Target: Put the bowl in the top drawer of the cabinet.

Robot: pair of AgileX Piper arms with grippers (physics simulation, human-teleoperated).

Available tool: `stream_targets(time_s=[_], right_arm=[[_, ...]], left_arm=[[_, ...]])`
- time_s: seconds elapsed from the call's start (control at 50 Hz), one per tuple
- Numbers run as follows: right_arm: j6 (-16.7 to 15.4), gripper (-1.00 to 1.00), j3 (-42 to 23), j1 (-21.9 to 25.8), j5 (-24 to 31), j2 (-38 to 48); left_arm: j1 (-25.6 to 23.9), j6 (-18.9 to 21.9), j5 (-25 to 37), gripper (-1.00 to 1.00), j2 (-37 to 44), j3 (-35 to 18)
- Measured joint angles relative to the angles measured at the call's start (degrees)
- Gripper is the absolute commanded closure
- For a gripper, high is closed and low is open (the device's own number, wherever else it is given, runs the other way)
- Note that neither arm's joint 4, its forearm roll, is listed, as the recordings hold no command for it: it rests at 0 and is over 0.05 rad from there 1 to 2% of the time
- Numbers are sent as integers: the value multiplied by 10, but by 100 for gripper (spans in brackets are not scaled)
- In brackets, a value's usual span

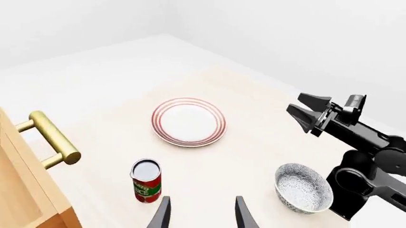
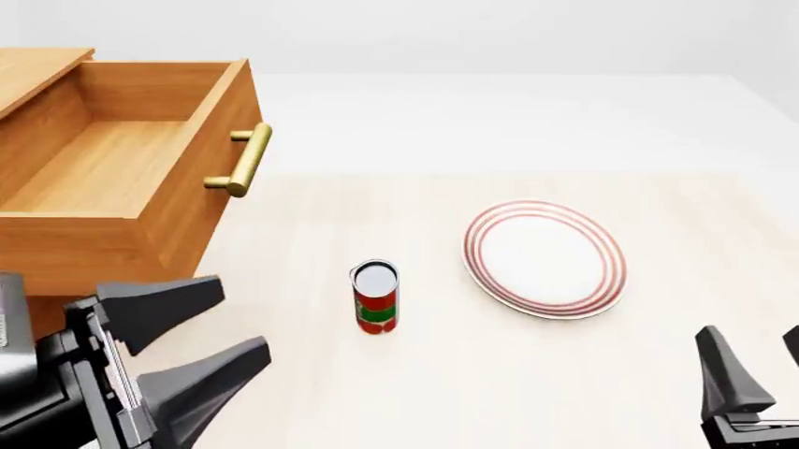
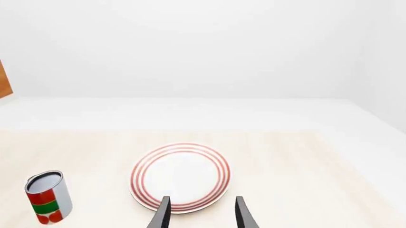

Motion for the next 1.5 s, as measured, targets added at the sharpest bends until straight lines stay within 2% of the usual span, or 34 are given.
stream_targets(time_s=[0.92, 1.04, 1.22, 1.5], right_arm=[[0, -100, -5, 0, 3, 1], [0, -100, -5, 0, 3, 1], [0, -100, -5, 0, 3, 1], [0, -100, -5, 0, 3, 1]], left_arm=[[-77, -176, -16, -100, 145, -34], [-103, -197, -31, -100, 188, -45], [-149, -215, -55, -100, 260, -68], [-181, -233, -74, -100, 313, -83]])
